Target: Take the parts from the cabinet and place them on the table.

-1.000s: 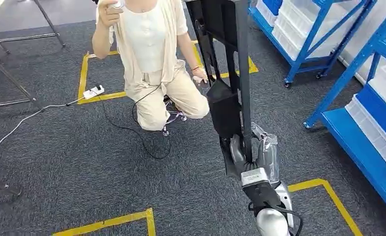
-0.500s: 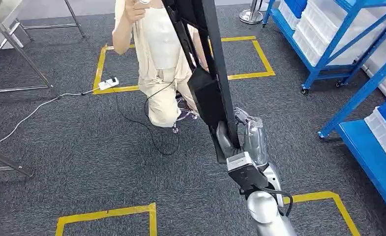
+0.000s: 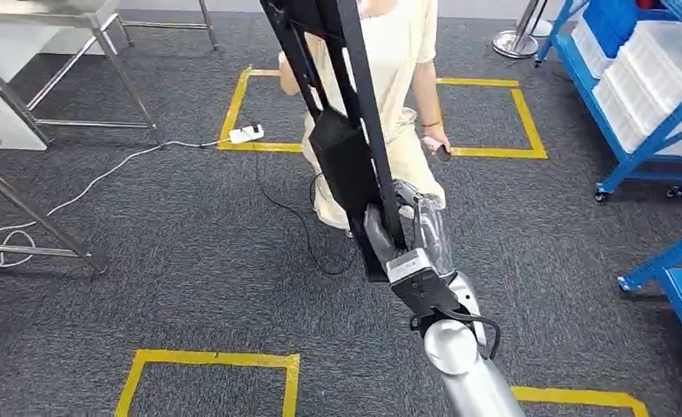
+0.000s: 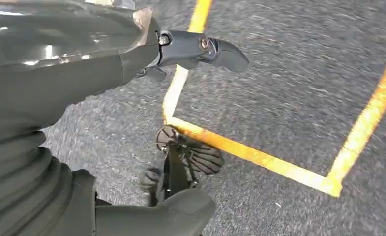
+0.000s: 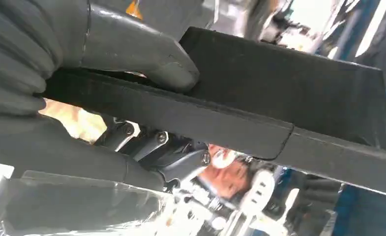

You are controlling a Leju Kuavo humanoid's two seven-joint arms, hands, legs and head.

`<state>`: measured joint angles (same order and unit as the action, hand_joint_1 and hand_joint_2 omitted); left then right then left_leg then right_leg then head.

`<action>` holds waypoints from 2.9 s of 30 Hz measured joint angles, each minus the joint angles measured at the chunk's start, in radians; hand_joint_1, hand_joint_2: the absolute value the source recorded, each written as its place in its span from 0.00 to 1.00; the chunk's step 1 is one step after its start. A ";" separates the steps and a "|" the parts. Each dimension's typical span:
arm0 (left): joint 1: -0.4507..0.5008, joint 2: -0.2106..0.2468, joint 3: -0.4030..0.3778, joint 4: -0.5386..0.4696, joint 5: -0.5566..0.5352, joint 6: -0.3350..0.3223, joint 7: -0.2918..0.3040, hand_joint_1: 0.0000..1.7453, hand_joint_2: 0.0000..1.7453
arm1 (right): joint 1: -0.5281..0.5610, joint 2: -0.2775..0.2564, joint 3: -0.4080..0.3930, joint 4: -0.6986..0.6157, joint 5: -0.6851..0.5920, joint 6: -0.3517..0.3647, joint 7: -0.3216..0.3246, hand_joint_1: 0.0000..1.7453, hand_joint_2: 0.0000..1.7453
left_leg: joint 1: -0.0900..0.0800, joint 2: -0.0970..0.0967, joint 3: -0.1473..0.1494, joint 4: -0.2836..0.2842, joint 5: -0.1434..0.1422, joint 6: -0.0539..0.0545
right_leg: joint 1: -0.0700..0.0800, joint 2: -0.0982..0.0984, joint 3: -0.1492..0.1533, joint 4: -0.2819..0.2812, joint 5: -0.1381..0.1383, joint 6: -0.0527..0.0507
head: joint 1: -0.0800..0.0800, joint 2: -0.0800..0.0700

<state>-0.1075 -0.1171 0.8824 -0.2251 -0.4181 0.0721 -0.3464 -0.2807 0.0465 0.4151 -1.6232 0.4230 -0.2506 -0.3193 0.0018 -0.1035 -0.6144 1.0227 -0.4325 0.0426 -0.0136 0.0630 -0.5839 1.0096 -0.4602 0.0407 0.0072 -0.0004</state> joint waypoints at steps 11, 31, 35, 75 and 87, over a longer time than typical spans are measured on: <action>0.027 0.007 0.014 0.005 0.010 0.007 0.008 0.00 1.00 | -0.024 0.001 0.029 0.053 -0.043 -0.019 -0.007 1.00 1.00 | 0.022 0.101 -0.145 0.258 -0.098 -0.053 | -0.003 -0.103 0.020 -0.011 -0.004 -0.047 | -0.015 0.000; 0.028 0.012 0.045 0.006 0.016 0.024 -0.001 0.00 1.00 | -0.079 0.005 0.049 0.104 -0.043 -0.019 0.023 1.00 1.00 | 0.008 0.002 -0.006 -0.004 0.003 -0.011 | -0.008 -0.019 0.002 0.002 -0.005 0.001 | -0.005 0.000; 0.041 0.013 0.048 0.007 0.015 0.024 0.002 0.00 1.00 | -0.075 0.004 0.048 0.108 -0.046 -0.020 0.025 1.00 1.00 | 0.019 0.019 -0.012 0.001 -0.002 -0.033 | -0.016 -0.044 0.009 -0.006 0.003 -0.022 | -0.004 0.000; 0.038 0.021 0.048 0.011 -0.004 0.002 0.002 0.00 1.00 | -0.051 -0.001 0.041 0.104 -0.020 -0.037 0.050 1.00 1.00 | 0.014 0.130 -0.033 0.060 0.002 -0.029 | 0.007 -0.124 0.032 0.006 -0.032 -0.047 | -0.017 0.000; 0.032 0.022 0.048 0.011 -0.004 0.001 0.006 0.00 1.00 | -0.055 -0.002 0.042 0.096 0.036 -0.040 0.082 1.00 1.00 | 0.007 0.063 0.007 -0.020 0.007 0.006 | 0.002 -0.072 -0.115 0.292 -0.137 -0.014 | -0.007 0.000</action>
<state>-0.0754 -0.0950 0.9304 -0.2140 -0.4219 0.0729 -0.3407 -0.3355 0.0450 0.4570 -1.5267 0.4593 -0.2911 -0.2373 0.0085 -0.0400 -0.6075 1.0032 -0.4255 0.0485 -0.0119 -0.0089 -0.6990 1.3018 -0.5975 0.0262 0.0004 -0.0004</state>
